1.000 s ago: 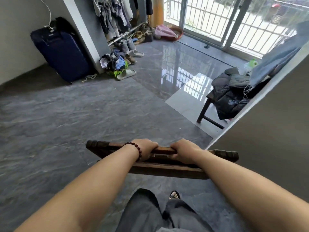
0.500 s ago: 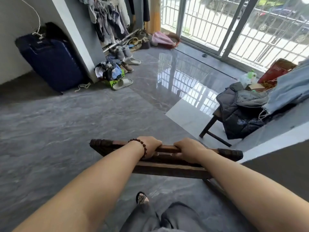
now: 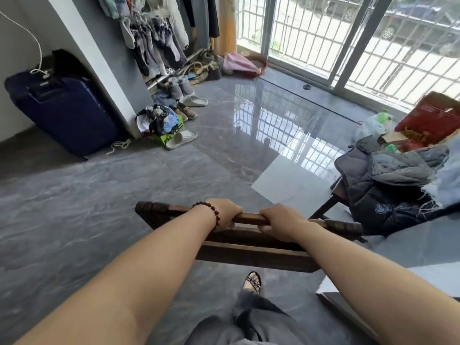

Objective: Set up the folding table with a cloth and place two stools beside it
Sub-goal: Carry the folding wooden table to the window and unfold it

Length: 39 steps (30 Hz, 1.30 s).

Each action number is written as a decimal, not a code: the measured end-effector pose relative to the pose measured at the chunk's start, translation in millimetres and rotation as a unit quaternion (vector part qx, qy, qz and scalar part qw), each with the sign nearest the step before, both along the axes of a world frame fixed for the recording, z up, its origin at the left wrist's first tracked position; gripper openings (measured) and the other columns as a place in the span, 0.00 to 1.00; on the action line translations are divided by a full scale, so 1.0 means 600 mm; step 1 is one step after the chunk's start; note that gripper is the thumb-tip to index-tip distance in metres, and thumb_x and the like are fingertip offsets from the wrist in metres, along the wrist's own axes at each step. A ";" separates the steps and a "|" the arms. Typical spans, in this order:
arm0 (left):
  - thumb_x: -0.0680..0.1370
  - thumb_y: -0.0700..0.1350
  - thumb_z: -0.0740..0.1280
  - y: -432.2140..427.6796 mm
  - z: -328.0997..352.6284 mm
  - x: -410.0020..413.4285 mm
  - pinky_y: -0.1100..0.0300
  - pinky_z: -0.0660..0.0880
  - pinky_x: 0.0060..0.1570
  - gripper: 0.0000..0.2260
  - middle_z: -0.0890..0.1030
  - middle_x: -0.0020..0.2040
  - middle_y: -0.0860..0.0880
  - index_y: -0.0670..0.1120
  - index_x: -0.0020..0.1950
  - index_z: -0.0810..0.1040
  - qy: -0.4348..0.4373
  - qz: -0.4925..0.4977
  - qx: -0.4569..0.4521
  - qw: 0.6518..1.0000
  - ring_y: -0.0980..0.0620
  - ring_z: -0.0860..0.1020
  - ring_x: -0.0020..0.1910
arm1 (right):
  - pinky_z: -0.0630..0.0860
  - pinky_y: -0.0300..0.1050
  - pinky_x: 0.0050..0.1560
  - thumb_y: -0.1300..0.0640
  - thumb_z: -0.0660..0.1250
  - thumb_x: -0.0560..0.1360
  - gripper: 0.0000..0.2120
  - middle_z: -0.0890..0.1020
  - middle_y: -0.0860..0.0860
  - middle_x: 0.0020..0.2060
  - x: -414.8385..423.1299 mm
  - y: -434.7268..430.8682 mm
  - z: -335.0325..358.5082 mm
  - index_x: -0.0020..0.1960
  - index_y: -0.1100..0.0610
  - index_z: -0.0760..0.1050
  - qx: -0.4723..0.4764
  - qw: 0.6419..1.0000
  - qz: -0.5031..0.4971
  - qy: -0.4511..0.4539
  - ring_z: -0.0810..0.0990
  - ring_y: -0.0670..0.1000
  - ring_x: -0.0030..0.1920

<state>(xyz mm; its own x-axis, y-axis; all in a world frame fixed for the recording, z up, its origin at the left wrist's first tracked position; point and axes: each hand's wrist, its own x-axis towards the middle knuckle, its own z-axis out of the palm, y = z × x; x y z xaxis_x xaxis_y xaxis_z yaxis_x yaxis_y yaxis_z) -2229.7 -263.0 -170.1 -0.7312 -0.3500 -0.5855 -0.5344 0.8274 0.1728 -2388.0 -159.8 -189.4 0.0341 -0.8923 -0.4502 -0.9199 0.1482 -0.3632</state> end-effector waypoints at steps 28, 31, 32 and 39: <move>0.79 0.48 0.61 -0.576 0.020 -0.191 0.54 0.68 0.43 0.10 0.77 0.57 0.47 0.49 0.59 0.71 -0.040 -0.112 -0.044 0.992 0.45 0.76 0.55 | 0.66 0.43 0.41 0.44 0.63 0.74 0.06 0.80 0.51 0.45 -0.160 -0.545 0.020 0.43 0.45 0.72 0.008 0.999 -0.049 0.010 0.77 0.54 0.46; 0.79 0.48 0.61 -0.635 0.019 -0.222 0.55 0.69 0.42 0.10 0.77 0.56 0.46 0.48 0.59 0.71 -0.047 -0.136 -0.061 0.988 0.44 0.77 0.54 | 0.66 0.42 0.41 0.45 0.65 0.71 0.07 0.81 0.52 0.44 -0.185 -0.606 0.010 0.41 0.47 0.74 0.008 0.998 -0.064 0.011 0.78 0.55 0.47; 0.79 0.48 0.61 -0.657 0.018 -0.233 0.55 0.70 0.42 0.09 0.77 0.56 0.46 0.48 0.59 0.71 -0.049 -0.140 -0.063 0.987 0.44 0.77 0.54 | 0.66 0.41 0.40 0.45 0.65 0.70 0.07 0.81 0.52 0.44 -0.195 -0.628 0.005 0.40 0.48 0.74 0.007 0.998 -0.066 0.012 0.78 0.55 0.47; 0.79 0.48 0.61 -0.810 0.008 -0.308 0.53 0.70 0.43 0.09 0.78 0.55 0.47 0.49 0.58 0.72 -0.059 -0.140 -0.063 0.986 0.45 0.77 0.53 | 0.65 0.42 0.35 0.44 0.64 0.67 0.07 0.73 0.46 0.33 -0.264 -0.776 -0.024 0.39 0.48 0.72 0.019 0.994 -0.102 -0.015 0.74 0.52 0.38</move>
